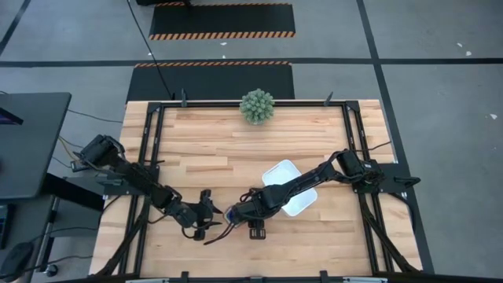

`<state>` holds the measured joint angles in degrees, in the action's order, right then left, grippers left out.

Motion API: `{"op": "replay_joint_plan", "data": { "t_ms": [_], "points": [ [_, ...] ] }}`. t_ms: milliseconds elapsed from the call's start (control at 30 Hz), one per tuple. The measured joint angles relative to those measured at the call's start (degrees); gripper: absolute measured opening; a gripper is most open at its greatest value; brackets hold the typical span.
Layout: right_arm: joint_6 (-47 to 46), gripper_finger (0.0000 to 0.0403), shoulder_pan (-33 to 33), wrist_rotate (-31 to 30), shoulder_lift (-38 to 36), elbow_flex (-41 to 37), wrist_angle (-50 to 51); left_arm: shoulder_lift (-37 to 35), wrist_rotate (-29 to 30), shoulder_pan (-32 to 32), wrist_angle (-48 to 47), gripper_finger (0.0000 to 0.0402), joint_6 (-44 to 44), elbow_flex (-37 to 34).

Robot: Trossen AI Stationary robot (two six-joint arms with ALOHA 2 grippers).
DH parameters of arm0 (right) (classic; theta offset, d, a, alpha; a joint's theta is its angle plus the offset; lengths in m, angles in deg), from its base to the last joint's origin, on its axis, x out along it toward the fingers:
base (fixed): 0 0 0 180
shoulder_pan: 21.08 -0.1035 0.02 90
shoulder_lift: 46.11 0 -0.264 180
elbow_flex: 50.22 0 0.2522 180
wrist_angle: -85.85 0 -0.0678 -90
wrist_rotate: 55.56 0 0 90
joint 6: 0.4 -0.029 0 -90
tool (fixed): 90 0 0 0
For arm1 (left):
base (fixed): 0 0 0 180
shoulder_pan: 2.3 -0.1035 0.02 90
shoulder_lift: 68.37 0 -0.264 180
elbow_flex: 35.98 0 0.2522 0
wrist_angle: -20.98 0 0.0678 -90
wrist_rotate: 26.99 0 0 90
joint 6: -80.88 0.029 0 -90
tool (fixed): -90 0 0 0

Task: Nest measuring cups in basket
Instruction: Put the stacked measuring cups into the white bin

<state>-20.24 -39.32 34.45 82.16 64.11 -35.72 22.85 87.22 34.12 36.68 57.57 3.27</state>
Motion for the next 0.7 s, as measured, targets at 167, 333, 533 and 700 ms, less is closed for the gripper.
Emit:
{"op": "replay_joint_plan", "data": {
  "t_ms": [167, 333, 533, 700],
  "points": [
    [-0.02, 0.0159, 0.14, -0.02, 0.0, 2.4, 2.21, 0.0, -0.05, 0.0, -0.03, 0.0183, 0.3, 0.01],
    [1.02, 0.0158, 0.21, 0.04, 0.0, 4.26, 4.24, -0.15, -0.07, 0.0, -0.11, 0.0183, 1.75, 0.01],
    [0.05, 0.016, 0.81, 0.16, 0.0, 3.97, 4.15, -0.15, -1.18, 0.0, -1.19, 0.0183, 1.51, 0.02],
    [-0.13, 0.0181, 0.76, -2.2, 0.0, 3.92, 4.26, -0.2, -1.15, -0.03, -1.25, 0.0183, 1.74, 0.01]
  ]
}}
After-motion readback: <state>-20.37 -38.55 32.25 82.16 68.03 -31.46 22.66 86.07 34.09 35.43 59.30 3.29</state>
